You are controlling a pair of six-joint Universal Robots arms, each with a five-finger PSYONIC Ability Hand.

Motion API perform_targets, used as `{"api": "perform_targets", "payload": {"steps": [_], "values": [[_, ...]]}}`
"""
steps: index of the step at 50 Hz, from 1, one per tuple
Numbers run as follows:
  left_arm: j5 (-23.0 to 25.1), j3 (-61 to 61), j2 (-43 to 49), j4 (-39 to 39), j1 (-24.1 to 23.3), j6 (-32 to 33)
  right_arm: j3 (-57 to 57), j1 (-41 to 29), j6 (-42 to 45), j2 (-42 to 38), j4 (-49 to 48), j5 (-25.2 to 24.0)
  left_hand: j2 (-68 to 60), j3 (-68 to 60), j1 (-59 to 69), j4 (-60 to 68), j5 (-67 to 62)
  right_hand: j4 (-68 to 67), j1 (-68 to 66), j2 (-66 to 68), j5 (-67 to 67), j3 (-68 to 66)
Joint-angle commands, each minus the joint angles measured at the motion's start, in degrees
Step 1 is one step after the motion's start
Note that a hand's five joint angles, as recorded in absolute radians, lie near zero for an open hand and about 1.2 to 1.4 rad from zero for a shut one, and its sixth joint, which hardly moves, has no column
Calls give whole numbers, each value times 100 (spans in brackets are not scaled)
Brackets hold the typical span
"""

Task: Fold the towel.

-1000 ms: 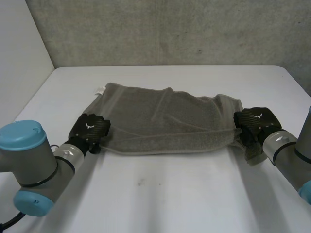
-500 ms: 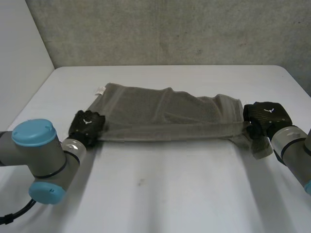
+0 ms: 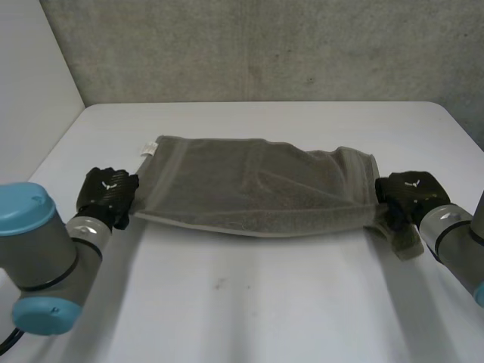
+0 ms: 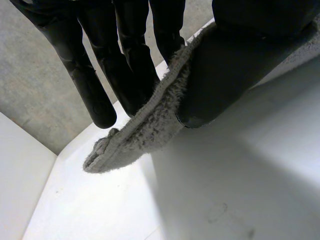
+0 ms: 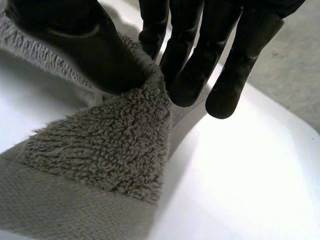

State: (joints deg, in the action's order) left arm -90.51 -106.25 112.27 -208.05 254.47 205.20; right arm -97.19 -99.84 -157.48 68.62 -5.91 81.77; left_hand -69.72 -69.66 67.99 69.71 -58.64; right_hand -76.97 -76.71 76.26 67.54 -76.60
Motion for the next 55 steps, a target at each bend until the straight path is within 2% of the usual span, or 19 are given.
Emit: {"api": "perform_targets", "payload": {"steps": [1, 5, 11, 18, 23, 29, 38, 42, 46, 53, 55], "values": [[-1, -396, -889, 913, 15, 231, 235, 61, 902, 186, 1519, 14, -1028, -1034, 1201, 1029, -1136, -303, -329, 374, 246, -340], [8, -546, -1295, 1363, 15, 231, 279, 70, 991, 432, 2198, -100, -1028, -1034, 1201, 1029, -1136, -303, -329, 374, 246, -340], [8, -942, -2051, 1838, 6, 231, 332, 79, 1026, 486, 2593, -83, -1028, -1034, 1201, 1029, -1136, -303, -329, 374, 246, -340], [8, -1381, -2814, 2443, -73, 284, 104, 70, 1632, 539, 3395, -100, -1028, -1034, 1201, 1029, -1136, -303, -329, 374, 246, -340], [16, -1425, -3324, 3093, -81, 407, -142, 114, 1966, 1345, 3711, -109, -1028, -1034, 1201, 1029, -1136, -303, -329, 374, 246, -340], [183, -1416, -3677, 3560, -73, 653, -204, 264, 2160, 1646, 3773, -109, -1028, -1034, 1201, 1029, -1136, -303, -329, 374, 246, -340], [394, -1355, -3510, 3429, 94, 688, -134, 307, 2265, 1708, 3808, -354, -1028, -1034, 1201, 1029, -1136, -303, -329, 374, 246, -340], [526, -1223, -2844, 2991, 322, 697, -81, 474, 2248, 1489, 3738, -513, -1028, -1034, 1201, 1029, -1136, -303, -329, 374, 246, -340], [535, -1135, -2508, 2910, 411, 697, -72, 501, 2213, 1295, 3676, -618, -1028, -1034, 1201, 1029, -1136, -303, -329, 374, 246, -340], [535, -688, -1807, 2586, 428, 688, 33, 492, 2063, 1084, 2973, -663, -1028, -1034, 1201, 1029, -1136, -303, -329, 374, 246, -340], [535, -513, -1622, 2463, 419, 688, 269, 475, 1792, 839, 2684, -654, -1028, -1034, 1201, 1029, -1136, -303, -329, 374, 246, -340]]}}
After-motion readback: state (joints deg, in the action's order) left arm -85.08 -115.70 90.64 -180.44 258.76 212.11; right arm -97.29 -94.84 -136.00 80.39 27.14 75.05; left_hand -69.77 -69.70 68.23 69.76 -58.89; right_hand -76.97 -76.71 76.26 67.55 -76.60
